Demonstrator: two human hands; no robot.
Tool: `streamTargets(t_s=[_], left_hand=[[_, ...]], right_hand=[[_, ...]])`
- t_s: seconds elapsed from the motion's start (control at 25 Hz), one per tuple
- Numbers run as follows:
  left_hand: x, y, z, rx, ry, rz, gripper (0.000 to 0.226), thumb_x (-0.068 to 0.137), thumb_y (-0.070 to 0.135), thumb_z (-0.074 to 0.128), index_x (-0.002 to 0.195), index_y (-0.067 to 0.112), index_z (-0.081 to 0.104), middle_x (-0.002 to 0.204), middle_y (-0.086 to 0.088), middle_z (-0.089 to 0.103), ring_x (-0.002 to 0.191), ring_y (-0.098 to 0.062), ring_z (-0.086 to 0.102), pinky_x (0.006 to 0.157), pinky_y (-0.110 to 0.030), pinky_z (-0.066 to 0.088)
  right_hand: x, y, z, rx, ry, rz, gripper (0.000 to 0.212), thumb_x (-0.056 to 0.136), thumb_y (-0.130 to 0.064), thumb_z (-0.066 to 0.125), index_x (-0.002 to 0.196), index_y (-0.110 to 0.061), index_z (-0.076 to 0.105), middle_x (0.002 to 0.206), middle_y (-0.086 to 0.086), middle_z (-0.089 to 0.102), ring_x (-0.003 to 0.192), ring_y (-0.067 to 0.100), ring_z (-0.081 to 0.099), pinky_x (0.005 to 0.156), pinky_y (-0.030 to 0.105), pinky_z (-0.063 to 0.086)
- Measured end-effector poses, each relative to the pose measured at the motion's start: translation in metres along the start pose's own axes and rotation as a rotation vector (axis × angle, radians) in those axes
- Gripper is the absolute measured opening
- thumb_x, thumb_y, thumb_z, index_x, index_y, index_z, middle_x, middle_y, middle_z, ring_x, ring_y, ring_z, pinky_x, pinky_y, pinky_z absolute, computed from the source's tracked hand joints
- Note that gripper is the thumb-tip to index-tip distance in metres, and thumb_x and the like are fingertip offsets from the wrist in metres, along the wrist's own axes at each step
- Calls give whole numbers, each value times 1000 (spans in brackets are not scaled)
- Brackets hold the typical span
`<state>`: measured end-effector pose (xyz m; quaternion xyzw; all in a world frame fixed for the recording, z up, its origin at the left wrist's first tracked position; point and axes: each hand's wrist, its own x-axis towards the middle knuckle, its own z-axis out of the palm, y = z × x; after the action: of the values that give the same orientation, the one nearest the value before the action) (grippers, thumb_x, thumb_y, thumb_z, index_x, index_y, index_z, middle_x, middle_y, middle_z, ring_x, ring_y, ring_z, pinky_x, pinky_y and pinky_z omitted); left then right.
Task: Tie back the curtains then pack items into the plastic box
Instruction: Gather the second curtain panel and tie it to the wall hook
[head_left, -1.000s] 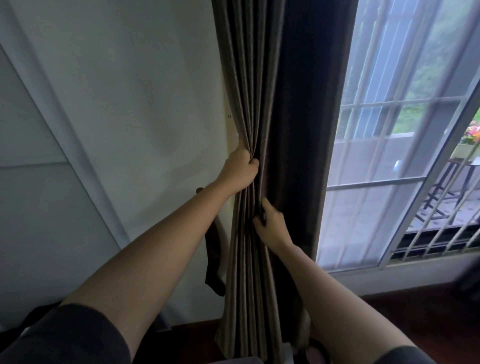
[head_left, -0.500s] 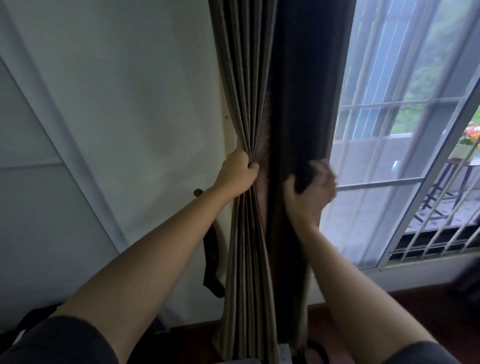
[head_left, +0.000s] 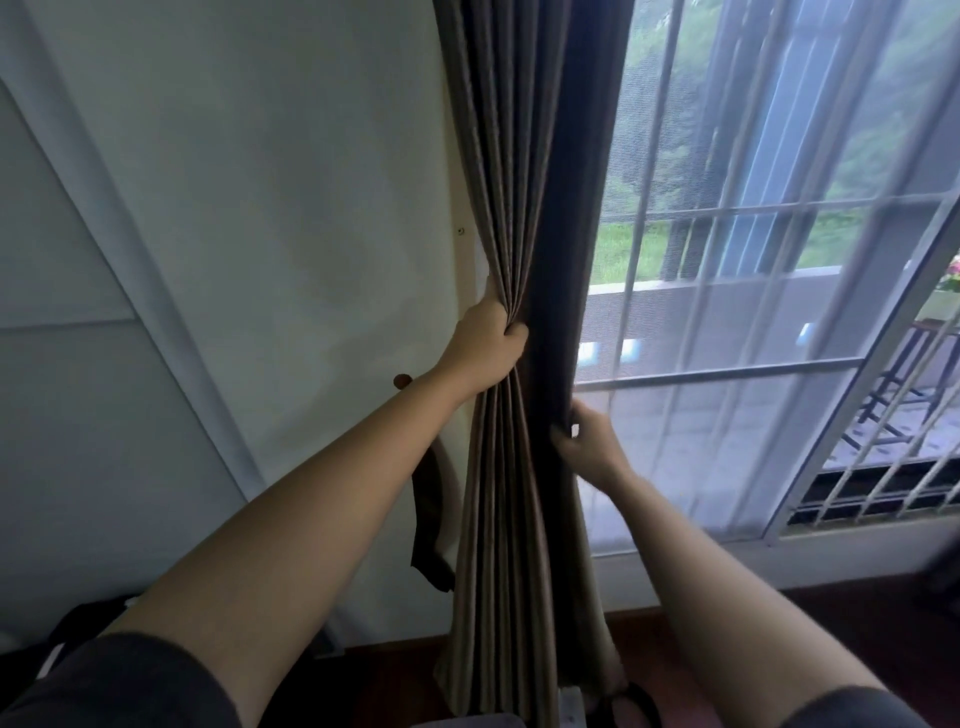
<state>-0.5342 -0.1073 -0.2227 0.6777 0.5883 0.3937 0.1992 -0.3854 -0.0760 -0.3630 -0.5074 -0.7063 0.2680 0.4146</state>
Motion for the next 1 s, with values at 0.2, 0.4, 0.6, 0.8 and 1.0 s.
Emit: streamTargets(t_s=[0.2, 0.4, 0.6, 0.8, 1.0], left_hand=[[6, 1, -1, 58, 11, 8, 38, 95, 5, 42, 118, -24, 39, 63, -16, 41, 46, -17, 39, 34, -16, 28], [12, 1, 5, 85, 6, 42, 11, 93, 9, 42, 94, 0, 48, 62, -1, 42, 54, -18, 45, 49, -21, 36], [5, 9, 9, 54, -1, 100, 16, 87, 22, 56, 81, 13, 44, 68, -13, 55, 60, -25, 55, 59, -37, 47], [7, 6, 8, 229, 136, 117, 28, 84, 24, 61, 96, 1, 49, 64, 2, 49, 59, -20, 51, 46, -10, 34], [6, -7, -12, 58, 23, 88, 11, 86, 7, 52, 96, 7, 46, 73, -2, 47, 68, -18, 49, 61, -21, 40]], right_hand=[[-20, -1, 25, -7, -20, -62, 33, 77, 8, 47, 103, -7, 62, 95, 5, 65, 84, 19, 57, 68, 21, 38], [-22, -9, 34, -36, -36, -136, 40, 76, 9, 48, 112, -3, 61, 118, 6, 61, 102, 23, 58, 81, 22, 43], [-18, -15, 53, -99, -98, -129, 28, 77, -6, 50, 103, -3, 60, 124, 10, 51, 109, 36, 53, 89, 43, 48], [-18, -13, 58, 155, -280, -26, 39, 70, -36, 43, 104, -31, 61, 133, -4, 37, 126, 23, 38, 102, 46, 39], [11, -26, 30, 578, 81, 200, 32, 79, -28, 57, 106, -11, 56, 122, 18, 47, 97, 15, 55, 87, 28, 51]])
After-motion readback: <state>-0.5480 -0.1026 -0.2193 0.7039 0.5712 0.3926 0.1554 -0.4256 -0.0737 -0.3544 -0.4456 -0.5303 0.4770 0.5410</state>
